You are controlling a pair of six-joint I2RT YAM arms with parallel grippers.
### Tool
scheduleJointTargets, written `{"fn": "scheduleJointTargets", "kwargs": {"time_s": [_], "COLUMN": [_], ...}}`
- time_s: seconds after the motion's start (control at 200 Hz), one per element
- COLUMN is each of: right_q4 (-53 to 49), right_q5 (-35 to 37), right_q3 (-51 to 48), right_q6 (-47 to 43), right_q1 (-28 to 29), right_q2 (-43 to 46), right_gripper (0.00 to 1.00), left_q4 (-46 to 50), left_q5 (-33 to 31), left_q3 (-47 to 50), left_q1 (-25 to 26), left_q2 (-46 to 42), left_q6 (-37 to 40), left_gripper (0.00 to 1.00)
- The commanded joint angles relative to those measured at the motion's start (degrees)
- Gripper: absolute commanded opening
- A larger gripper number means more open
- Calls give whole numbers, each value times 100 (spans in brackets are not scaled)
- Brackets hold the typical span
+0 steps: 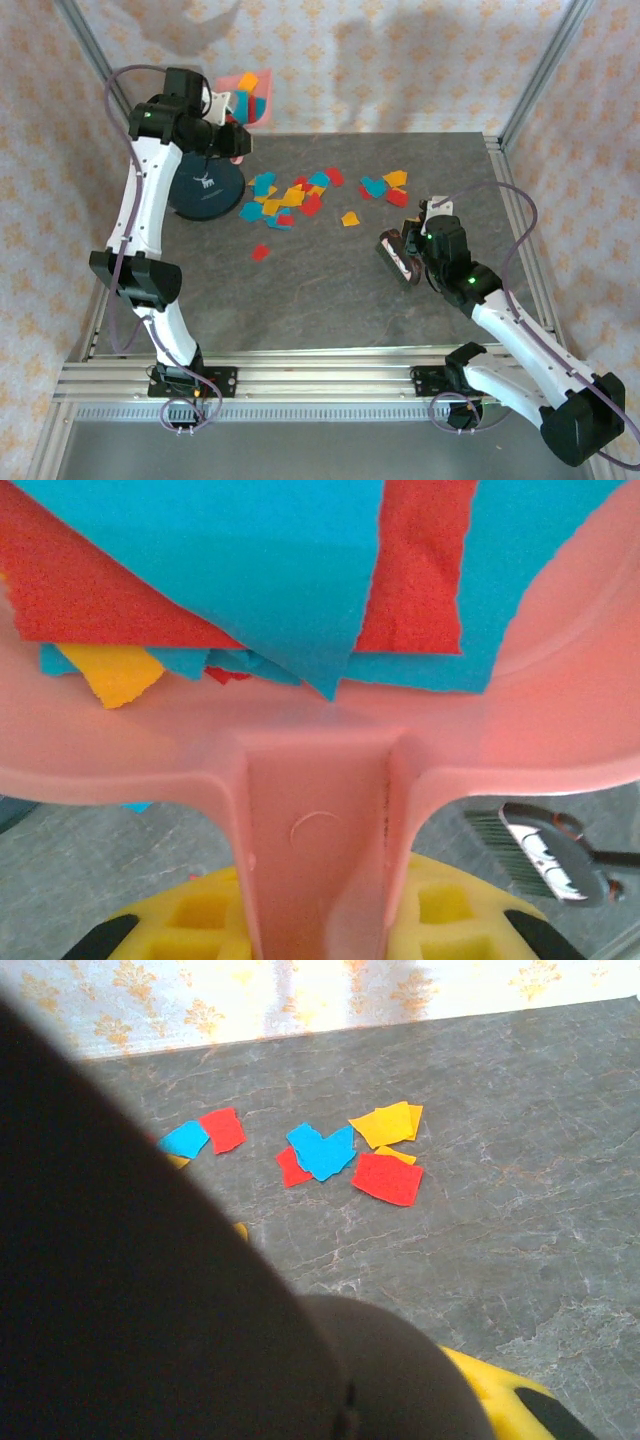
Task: Sweep away the paper scraps from the table
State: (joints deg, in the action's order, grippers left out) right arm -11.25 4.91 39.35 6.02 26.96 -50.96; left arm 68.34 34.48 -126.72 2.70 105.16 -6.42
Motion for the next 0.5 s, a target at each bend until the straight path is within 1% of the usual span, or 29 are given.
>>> {"fn": "scheduleJointTargets", "kwargs": {"time_s": [0.0, 0.125, 0.365, 0.49], "right_q4": [33, 23, 49, 1], "right_q5": [27, 19, 11, 10], "right_q3": [67, 53, 2, 19], "right_q6": [101, 123, 167, 171], "right_q1": [29, 34, 29, 29], "right_q2": [25, 33, -8, -11], "right_gripper": [0, 0, 0, 0], "left_q4": [-525, -874, -2173, -2516], "left_q5": [546, 815, 1189, 1427], "left_q3": [-38, 130, 811, 977], "left_q1": [-199, -377, -755, -832], "left_q2": [4, -19, -189, -159], "left_q6": [-461, -731, -1801, -2034], "left_gripper": [0, 0, 0, 0]}}
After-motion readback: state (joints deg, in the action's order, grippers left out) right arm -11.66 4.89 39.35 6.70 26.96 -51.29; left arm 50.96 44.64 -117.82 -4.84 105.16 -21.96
